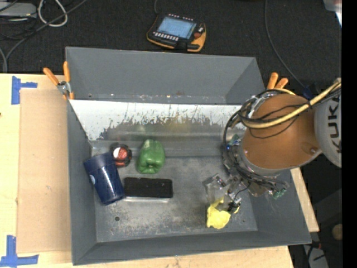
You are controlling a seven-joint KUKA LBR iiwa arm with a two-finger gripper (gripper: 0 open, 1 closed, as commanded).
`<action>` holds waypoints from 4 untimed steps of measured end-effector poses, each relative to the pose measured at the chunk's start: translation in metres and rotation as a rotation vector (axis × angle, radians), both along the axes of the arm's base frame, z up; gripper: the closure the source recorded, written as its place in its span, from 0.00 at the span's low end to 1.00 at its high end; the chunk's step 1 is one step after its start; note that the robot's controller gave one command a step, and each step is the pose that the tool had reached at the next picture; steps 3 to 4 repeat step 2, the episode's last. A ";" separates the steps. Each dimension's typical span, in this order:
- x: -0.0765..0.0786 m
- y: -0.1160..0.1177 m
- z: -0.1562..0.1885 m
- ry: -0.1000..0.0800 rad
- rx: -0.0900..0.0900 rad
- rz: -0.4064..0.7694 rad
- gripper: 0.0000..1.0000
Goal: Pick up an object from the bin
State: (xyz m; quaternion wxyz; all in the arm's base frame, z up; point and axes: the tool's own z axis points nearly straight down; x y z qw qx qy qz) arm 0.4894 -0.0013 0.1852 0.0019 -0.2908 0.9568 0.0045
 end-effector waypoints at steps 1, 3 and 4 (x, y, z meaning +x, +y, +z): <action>-0.003 -0.007 0.024 0.000 0.001 0.187 1.00; 0.015 -0.028 0.027 0.000 0.002 0.115 1.00; 0.015 -0.028 0.027 0.000 0.002 0.115 1.00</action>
Offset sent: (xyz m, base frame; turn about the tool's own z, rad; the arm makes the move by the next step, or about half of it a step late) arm 0.0412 -0.0601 0.0337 0.0174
